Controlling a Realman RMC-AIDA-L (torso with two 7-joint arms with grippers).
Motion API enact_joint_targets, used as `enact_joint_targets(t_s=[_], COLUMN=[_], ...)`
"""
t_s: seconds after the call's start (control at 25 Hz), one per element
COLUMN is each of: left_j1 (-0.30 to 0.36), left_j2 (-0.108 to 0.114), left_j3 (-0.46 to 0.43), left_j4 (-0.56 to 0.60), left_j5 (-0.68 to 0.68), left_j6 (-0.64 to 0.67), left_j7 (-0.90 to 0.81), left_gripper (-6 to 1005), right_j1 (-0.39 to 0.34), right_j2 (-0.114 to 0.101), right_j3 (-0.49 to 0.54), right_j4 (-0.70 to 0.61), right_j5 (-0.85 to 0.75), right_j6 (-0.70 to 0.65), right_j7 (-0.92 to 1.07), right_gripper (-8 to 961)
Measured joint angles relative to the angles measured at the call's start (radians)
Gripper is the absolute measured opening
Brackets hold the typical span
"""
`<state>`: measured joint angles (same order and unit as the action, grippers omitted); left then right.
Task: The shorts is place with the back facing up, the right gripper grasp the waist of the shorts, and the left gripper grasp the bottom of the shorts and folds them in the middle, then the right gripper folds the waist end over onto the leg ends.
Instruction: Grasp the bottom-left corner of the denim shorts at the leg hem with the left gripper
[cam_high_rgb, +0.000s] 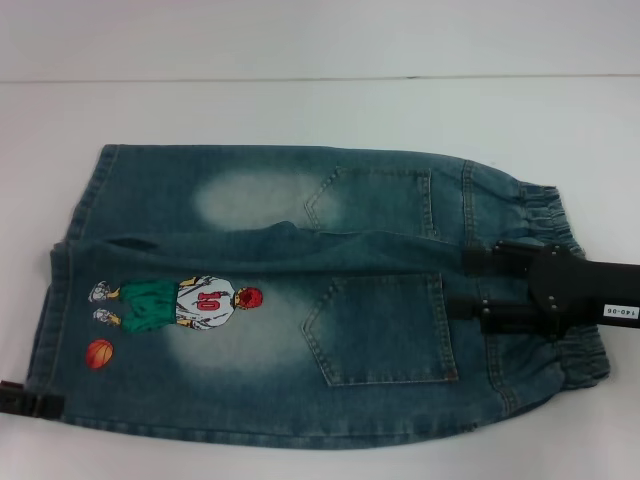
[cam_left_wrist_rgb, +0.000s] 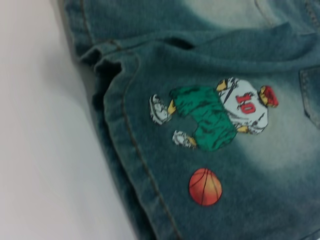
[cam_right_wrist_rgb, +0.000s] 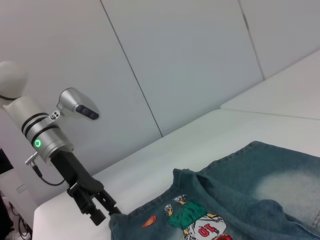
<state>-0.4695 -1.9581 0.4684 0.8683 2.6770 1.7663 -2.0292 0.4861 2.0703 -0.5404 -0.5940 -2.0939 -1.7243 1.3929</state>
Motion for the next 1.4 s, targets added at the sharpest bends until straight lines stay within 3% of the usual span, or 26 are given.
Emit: enact_joint_targets(t_s=[0.76, 1.4], left_j1=[-0.020, -0.041], left_j2=[-0.005, -0.030], left_j3=[0.002, -0.003], left_j4=[-0.002, -0.003], left_j5=[0.019, 0.012], left_j6=[0.034, 0.035], left_j7=[0.000, 0.018], left_gripper=[931, 932], right_j1=[-0.002, -0.008], right_j2=[-0.001, -0.001], right_j3=[0.020, 0.020], right_j4=[0.000, 0.000], right_j5=[0.000, 0.000], right_j6=[-0.022, -0.026], right_j7=[-0.004, -0.006], right_gripper=[858, 855])
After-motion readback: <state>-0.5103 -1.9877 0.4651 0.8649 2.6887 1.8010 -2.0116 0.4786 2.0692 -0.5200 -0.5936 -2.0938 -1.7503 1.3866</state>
